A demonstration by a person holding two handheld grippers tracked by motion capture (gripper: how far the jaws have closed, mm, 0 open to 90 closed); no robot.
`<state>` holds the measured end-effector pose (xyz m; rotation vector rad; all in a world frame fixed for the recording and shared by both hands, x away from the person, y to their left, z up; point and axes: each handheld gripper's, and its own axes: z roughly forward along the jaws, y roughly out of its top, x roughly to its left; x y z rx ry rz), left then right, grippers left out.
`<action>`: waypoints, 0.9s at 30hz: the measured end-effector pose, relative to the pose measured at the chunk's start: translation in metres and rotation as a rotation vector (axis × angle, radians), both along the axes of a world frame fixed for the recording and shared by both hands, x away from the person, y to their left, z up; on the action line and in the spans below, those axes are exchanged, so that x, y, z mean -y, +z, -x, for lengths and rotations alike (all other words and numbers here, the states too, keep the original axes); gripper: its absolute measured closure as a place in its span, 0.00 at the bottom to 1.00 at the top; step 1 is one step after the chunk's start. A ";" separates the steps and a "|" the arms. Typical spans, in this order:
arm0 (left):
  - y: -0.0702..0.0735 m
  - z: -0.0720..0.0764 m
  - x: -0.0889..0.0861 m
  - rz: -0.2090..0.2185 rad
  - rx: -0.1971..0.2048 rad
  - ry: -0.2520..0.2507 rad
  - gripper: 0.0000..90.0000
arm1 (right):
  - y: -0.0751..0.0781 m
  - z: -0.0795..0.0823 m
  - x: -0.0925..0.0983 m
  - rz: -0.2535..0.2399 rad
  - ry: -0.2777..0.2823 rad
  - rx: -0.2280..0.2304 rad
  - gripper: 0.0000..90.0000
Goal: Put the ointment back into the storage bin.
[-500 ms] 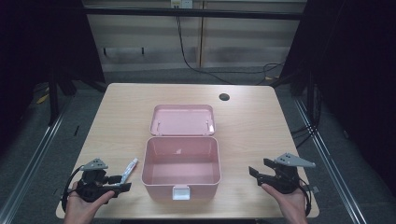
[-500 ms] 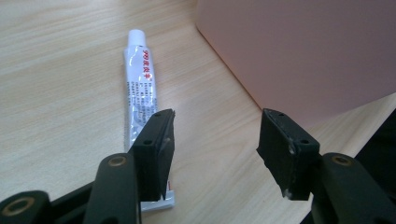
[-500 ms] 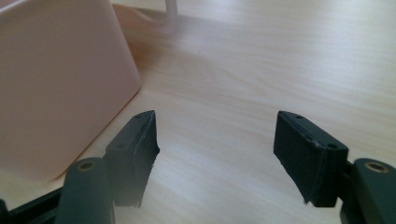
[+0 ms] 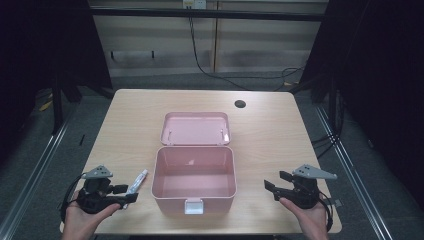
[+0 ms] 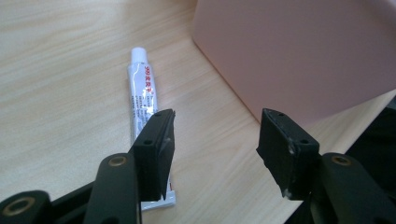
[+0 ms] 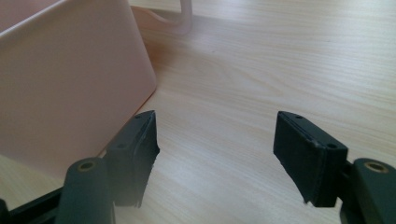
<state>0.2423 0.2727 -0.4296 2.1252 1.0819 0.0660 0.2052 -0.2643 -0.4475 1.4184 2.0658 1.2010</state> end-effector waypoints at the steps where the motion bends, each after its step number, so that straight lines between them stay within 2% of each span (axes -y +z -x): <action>1: 0.002 -0.001 0.000 -0.008 -0.005 0.004 0.51 | -0.001 0.000 0.000 -0.001 0.004 -0.010 0.33; 2: 0.006 -0.003 0.000 -0.012 -0.016 -0.006 0.51 | -0.001 -0.001 -0.001 0.001 0.007 -0.019 0.33; 5: 0.014 -0.010 0.002 -0.014 -0.039 -0.022 0.51 | 0.000 0.000 0.000 -0.003 0.003 -0.005 0.33; 7: 0.015 -0.012 0.003 -0.024 -0.040 -0.025 0.51 | 0.000 0.000 0.000 -0.006 0.000 -0.005 0.33; 9: 0.019 -0.018 0.006 -0.050 -0.058 -0.052 0.51 | 0.000 0.000 0.001 -0.009 -0.001 -0.009 0.33; 13: 0.022 -0.027 0.009 -0.097 -0.063 -0.054 0.53 | 0.001 0.001 0.004 -0.014 -0.008 -0.005 0.33; 17: 0.019 -0.036 0.009 -0.126 -0.088 -0.034 0.59 | 0.000 0.001 0.003 -0.011 -0.007 -0.008 0.33; 22: 0.012 -0.044 0.014 -0.172 -0.110 -0.047 0.62 | -0.001 0.000 0.002 -0.004 0.002 -0.014 0.33; 27: 0.008 -0.053 0.019 -0.175 -0.140 -0.062 0.62 | -0.001 0.000 0.001 -0.005 0.007 -0.025 0.33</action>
